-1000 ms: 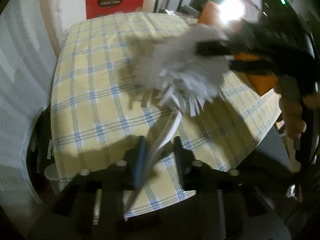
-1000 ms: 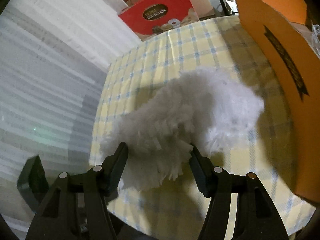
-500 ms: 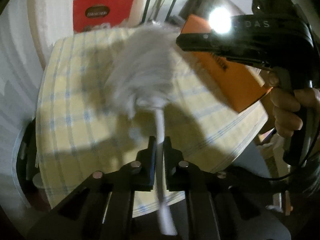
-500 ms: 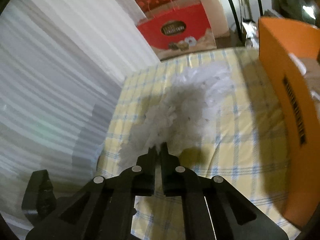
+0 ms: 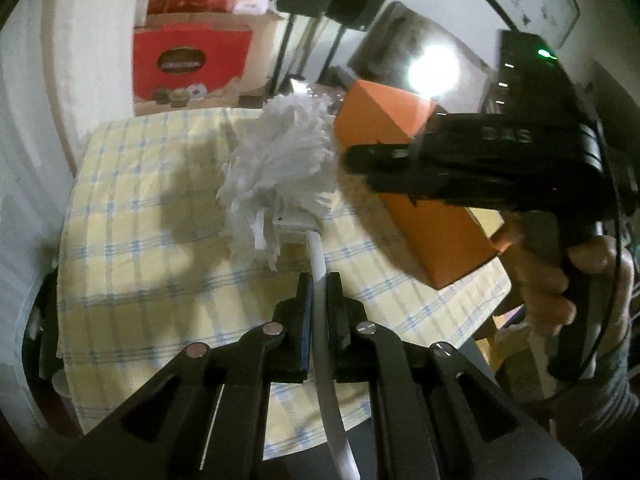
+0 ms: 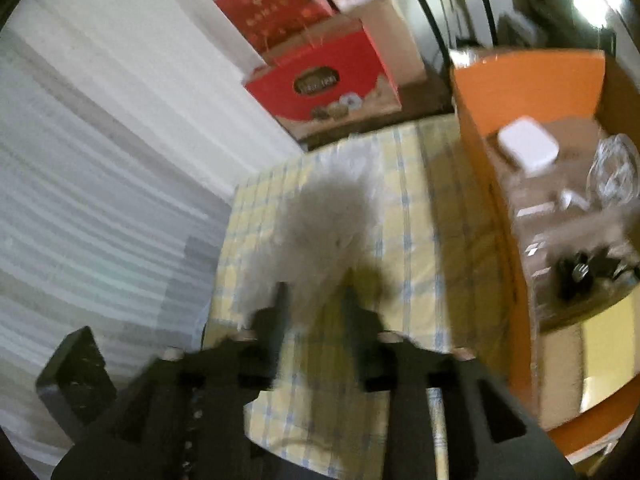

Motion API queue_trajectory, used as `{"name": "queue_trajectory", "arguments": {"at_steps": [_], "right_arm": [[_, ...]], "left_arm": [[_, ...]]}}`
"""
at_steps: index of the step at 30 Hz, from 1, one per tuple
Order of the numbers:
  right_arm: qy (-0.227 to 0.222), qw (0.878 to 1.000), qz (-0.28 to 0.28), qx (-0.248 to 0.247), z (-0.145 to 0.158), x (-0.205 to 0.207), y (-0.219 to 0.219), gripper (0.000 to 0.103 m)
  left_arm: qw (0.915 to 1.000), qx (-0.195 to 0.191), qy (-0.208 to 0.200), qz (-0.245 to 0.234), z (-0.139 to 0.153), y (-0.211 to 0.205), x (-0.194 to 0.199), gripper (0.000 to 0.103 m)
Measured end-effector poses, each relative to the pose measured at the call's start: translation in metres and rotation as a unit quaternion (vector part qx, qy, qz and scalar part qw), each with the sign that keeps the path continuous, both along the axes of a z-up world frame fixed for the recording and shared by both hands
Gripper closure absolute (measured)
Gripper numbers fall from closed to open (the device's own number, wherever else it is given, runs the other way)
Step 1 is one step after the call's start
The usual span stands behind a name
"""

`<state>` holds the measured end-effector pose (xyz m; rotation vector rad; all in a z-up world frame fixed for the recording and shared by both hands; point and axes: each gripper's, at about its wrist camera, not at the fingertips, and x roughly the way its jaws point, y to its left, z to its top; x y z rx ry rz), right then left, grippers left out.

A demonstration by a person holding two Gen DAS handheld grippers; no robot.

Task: Organize objects
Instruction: 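Carry the feather duster into the orange box with both grippers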

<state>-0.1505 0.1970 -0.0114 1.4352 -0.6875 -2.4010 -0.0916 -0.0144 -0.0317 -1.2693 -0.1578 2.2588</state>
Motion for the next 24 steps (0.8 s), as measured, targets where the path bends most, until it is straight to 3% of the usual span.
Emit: {"name": "queue_trajectory", "arguments": {"at_steps": [2,5,11,13,14,16,19,24], "right_arm": [[-0.006,1.0,0.008,-0.016,-0.004,-0.002,-0.003,0.064],[0.001,1.0,0.014,0.002,0.0,-0.003,-0.01,0.055],[-0.003,1.0,-0.001,0.01,0.005,-0.006,0.0,0.054],[0.003,1.0,-0.008,0.014,0.009,-0.006,0.007,0.06],[0.01,1.0,-0.011,0.023,0.012,-0.004,0.01,0.069],[0.03,0.999,-0.016,0.032,0.025,0.0,0.019,0.072],[0.048,0.998,-0.025,0.03,0.045,0.005,0.037,0.085],[0.053,0.996,-0.054,0.043,0.062,0.008,0.073,0.085]], "left_arm": [[1.0,0.001,0.004,-0.008,0.005,0.008,0.001,0.097],[0.9997,0.013,0.012,-0.017,0.013,0.021,-0.001,0.097],[0.9987,0.038,0.026,-0.021,0.035,0.042,-0.008,0.096],[0.9983,0.043,0.032,-0.023,0.043,0.048,-0.014,0.096],[0.998,0.049,0.031,-0.027,0.047,0.051,-0.015,0.096],[0.9972,0.057,0.033,-0.036,0.054,0.059,-0.02,0.096],[0.9957,0.064,0.037,-0.055,0.066,0.078,-0.027,0.096],[0.9931,0.06,0.056,-0.083,0.081,0.119,-0.042,0.097]]}}
